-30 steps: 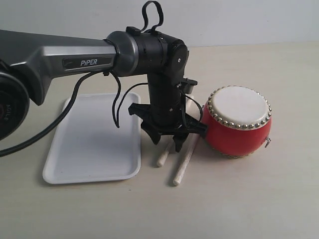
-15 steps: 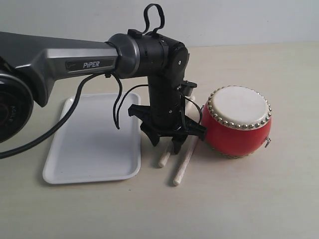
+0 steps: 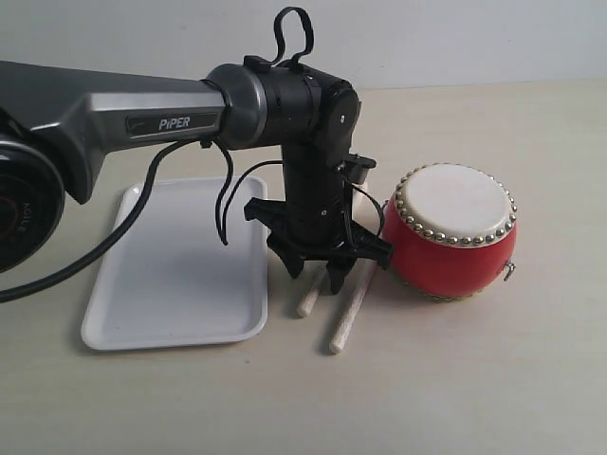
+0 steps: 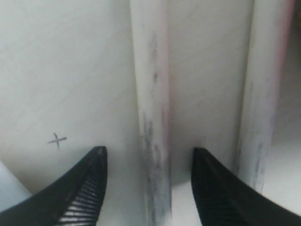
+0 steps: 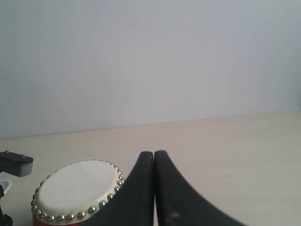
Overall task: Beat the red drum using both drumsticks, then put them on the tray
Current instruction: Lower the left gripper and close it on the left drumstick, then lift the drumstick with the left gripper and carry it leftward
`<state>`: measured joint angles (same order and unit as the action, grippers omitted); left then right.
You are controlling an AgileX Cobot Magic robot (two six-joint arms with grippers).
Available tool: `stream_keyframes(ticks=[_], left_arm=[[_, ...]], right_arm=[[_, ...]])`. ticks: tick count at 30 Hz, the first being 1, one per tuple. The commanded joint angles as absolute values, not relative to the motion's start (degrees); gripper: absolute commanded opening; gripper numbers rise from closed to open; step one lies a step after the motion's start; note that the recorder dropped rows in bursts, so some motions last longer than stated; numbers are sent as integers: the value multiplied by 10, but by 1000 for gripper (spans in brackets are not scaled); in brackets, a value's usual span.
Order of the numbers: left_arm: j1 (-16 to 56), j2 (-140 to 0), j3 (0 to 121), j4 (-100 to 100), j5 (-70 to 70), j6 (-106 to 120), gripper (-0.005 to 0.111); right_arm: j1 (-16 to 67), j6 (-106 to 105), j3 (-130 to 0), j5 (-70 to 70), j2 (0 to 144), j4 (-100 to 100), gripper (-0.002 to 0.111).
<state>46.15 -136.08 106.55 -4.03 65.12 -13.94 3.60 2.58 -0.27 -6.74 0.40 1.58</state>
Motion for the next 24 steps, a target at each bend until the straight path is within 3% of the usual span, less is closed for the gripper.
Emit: stream_keyframes(ticks=[1, 6, 10, 14, 24], left_arm=[[462, -1366, 1066, -37, 658, -139, 54], [462, -1366, 1066, -37, 658, -139, 50], [462, -1366, 1066, -37, 658, -139, 30], [462, -1366, 1066, -37, 658, -139, 1], [457, -1351, 1066, -31, 670, -138, 0]], right_arm=[[33, 22, 0, -64, 0, 16, 0], [33, 22, 0, -64, 0, 16, 0], [33, 22, 0, -64, 0, 16, 0], [33, 22, 0, -64, 0, 16, 0], [33, 22, 0, -64, 0, 16, 0]])
